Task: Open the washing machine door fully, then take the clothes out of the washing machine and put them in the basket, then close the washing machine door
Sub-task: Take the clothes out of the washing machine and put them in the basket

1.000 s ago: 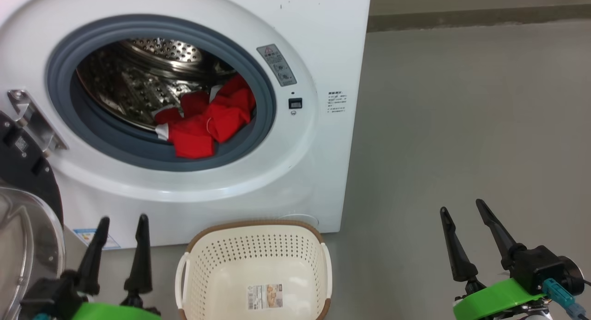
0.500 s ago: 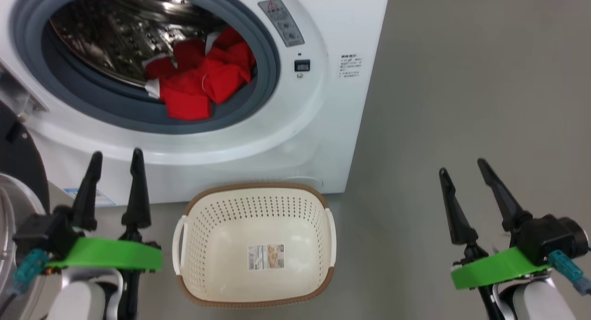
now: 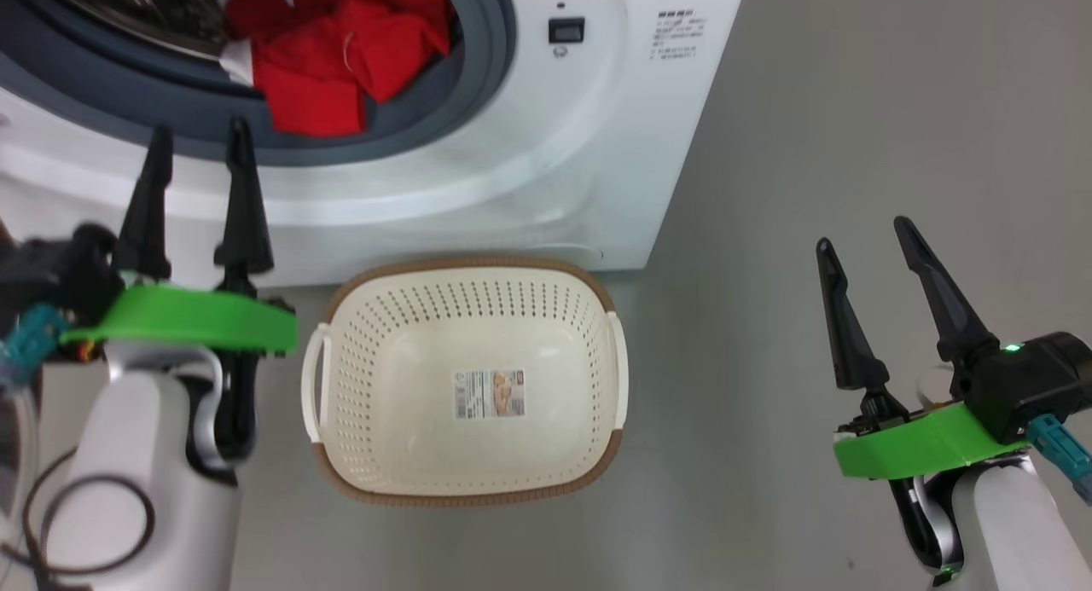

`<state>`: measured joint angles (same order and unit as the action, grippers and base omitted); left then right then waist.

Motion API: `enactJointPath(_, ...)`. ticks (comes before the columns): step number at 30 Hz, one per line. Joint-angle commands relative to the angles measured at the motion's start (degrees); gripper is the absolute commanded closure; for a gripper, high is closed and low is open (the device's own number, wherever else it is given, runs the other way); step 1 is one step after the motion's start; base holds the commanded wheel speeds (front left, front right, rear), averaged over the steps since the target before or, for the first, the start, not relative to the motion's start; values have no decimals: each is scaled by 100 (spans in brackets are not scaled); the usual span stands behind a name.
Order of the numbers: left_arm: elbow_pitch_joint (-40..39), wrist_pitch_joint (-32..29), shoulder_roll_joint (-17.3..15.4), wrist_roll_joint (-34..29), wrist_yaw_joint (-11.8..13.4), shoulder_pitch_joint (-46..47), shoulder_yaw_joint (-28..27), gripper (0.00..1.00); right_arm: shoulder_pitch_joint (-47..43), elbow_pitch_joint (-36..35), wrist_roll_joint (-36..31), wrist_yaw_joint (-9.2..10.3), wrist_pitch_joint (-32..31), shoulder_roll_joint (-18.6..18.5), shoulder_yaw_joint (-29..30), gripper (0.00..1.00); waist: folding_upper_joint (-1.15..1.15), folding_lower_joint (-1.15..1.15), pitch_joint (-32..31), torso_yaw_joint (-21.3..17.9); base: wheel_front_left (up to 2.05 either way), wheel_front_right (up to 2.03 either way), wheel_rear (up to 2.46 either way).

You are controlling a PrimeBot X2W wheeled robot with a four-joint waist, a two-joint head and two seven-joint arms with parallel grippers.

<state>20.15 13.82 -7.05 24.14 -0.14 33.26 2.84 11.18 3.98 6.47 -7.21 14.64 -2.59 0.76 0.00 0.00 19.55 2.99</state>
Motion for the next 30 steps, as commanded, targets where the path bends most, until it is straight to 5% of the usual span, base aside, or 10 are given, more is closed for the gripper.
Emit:
enactJointPath(1,-7,62,-135,80,-79,281,-171,0,143,-177,-42,-28,36,-29,-155,0,0,0,277,-8,0,0,0)
enactJointPath(18,1992,-491,-267,141,-130,2499,-18,0,402,-190,-75,-28,36,-121,-216,0,0,0,1107,-229,0,0,0)
enactJointPath(30,3671,-1580,-650,-71,172,3640,235,0,587,-9,21,-28,36,-123,-393,0,0,0,1339,-542,0,0,0)
